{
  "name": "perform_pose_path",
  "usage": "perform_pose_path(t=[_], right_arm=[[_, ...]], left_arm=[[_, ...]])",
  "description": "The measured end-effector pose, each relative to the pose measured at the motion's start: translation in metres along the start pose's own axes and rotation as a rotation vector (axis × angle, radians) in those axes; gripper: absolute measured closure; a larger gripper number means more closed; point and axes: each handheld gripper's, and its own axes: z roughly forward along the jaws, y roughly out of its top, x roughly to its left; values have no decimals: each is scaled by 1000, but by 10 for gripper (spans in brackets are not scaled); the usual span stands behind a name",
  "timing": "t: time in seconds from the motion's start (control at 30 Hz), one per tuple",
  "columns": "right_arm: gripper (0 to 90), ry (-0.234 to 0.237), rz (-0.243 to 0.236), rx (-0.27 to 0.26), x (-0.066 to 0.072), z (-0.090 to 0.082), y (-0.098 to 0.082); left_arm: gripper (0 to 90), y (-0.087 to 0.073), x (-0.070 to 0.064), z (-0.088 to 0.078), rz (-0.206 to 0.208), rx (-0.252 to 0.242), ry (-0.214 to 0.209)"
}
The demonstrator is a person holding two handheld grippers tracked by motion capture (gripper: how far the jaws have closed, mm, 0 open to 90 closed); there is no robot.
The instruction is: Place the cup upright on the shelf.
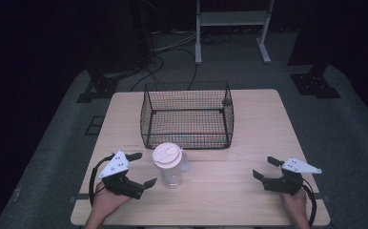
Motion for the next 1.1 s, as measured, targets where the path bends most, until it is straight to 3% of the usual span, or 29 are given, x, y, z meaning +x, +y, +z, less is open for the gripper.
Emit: perform_pose_path(t=[0.33,0.77,1.1], right_arm=[[127,1,0,-1,0,0,0],[127,3,0,-2,0,0,0],[127,5,0,-4,0,0,0]], left_arm=[[13,8,-4,17,1,49,-47],[14,12,1,35,-24,108,-49],[13,19,3,45,-32,124,-57]])
